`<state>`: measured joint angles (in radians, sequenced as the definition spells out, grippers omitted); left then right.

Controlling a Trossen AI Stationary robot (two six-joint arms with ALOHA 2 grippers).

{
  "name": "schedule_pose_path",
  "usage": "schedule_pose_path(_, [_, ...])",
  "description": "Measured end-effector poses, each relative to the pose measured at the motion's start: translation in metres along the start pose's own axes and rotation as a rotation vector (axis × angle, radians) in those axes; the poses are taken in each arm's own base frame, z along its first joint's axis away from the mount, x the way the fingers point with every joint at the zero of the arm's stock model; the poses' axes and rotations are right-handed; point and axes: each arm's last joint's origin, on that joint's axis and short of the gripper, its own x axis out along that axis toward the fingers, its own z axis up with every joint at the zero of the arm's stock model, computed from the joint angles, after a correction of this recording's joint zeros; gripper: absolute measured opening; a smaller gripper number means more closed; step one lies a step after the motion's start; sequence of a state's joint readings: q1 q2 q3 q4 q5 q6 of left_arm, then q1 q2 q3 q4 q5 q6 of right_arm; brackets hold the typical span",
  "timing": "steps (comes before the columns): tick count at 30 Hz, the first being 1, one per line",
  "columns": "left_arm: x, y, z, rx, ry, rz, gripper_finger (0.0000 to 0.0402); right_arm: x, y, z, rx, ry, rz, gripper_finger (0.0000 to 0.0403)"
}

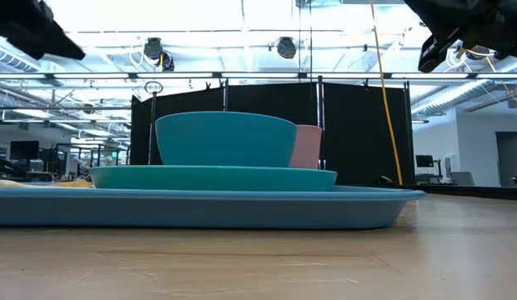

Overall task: Set up tray
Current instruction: Put the yellow knife on the blue serving tray to the left of the orange spoon

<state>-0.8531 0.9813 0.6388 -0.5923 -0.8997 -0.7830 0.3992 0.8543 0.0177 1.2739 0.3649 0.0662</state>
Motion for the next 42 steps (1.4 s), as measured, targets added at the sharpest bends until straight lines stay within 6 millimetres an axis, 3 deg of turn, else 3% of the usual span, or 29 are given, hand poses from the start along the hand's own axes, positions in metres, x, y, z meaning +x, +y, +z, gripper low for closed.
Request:
schedule_pose_path(10, [0.001,0.021,-0.013,-0.168,0.355,0.073,0.0016,0.000,0.000,0.000,0.000,0.000,0.000,0.0000])
schedule_pose_path(15, [0.003,0.023,-0.022,-0.079,0.450,0.139,0.0004,0.000,0.000,0.000,0.000,0.000,0.000,0.0000])
schedule_pose_path(23, [0.015,0.001,-0.034,0.186,0.529,0.045,0.0014,0.000,0.000,0.000,0.000,0.000,0.000,0.0000])
schedule_pose_path(33, [0.022,-0.028,-0.057,0.386,0.446,0.045,0.0020,0.000,0.000,0.000,0.000,0.000,0.000,0.0000])
schedule_pose_path(38, [0.028,-0.034,-0.065,0.451,0.440,0.072,0.0052,0.000,0.000,0.000,0.000,0.000,0.000,0.0000])
schedule_pose_path(42, [0.027,-0.042,-0.059,0.466,0.406,0.070,0.0096,0.000,0.000,0.000,0.000,0.000,0.000,0.0000])
